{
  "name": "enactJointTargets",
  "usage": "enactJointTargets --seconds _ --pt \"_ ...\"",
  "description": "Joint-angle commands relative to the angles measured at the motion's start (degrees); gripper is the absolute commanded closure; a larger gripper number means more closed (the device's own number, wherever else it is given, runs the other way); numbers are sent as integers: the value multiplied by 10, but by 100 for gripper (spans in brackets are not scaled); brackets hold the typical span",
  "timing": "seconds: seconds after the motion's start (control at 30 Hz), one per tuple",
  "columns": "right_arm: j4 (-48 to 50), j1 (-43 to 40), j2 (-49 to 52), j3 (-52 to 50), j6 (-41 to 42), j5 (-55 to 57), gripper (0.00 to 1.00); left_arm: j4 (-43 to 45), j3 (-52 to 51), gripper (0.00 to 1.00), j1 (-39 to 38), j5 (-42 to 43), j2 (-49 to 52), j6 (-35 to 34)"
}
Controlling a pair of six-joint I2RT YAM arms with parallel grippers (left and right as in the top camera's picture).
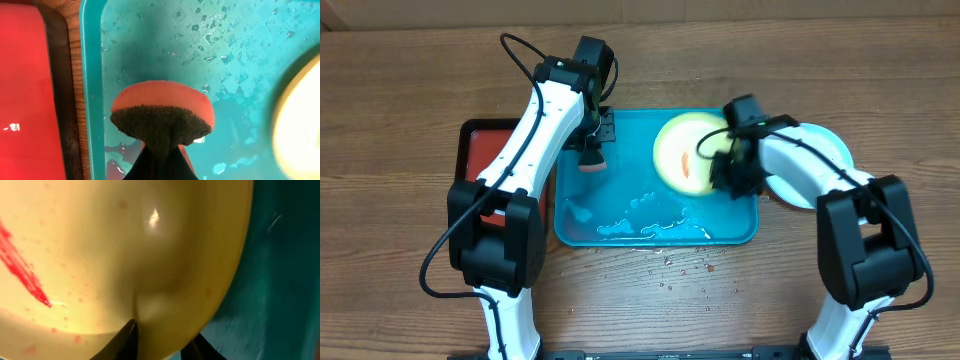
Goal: Clean dirty plates on tray and stack at the side
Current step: 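Move the right gripper to the yellow-green plate's rim and grip it, then bring the sponge in the left gripper down onto the yellow-green plate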
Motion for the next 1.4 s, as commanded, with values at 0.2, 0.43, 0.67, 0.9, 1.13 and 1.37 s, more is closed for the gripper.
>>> enactJointTargets --seconds 0.2,0.43,0.67,0.9,1.13,1.37 --pt "-93 88 -1 22 -79 -62 66 3 -2 96 3 6 -3 0" --pt "-41 71 -2 52 -183 19 33 3 -2 96 3 6 -3 0" --pt "75 65 6 44 -194 78 23 3 -2 96 3 6 -3 0" --pt "88 65 28 44 -192 73 53 2 -2 96 2 6 -3 1" --pt "62 64 40 44 -175 73 64 7 -2 96 2 6 -3 0" --pt "23 64 40 43 -118 37 80 7 -2 96 2 6 -3 0"
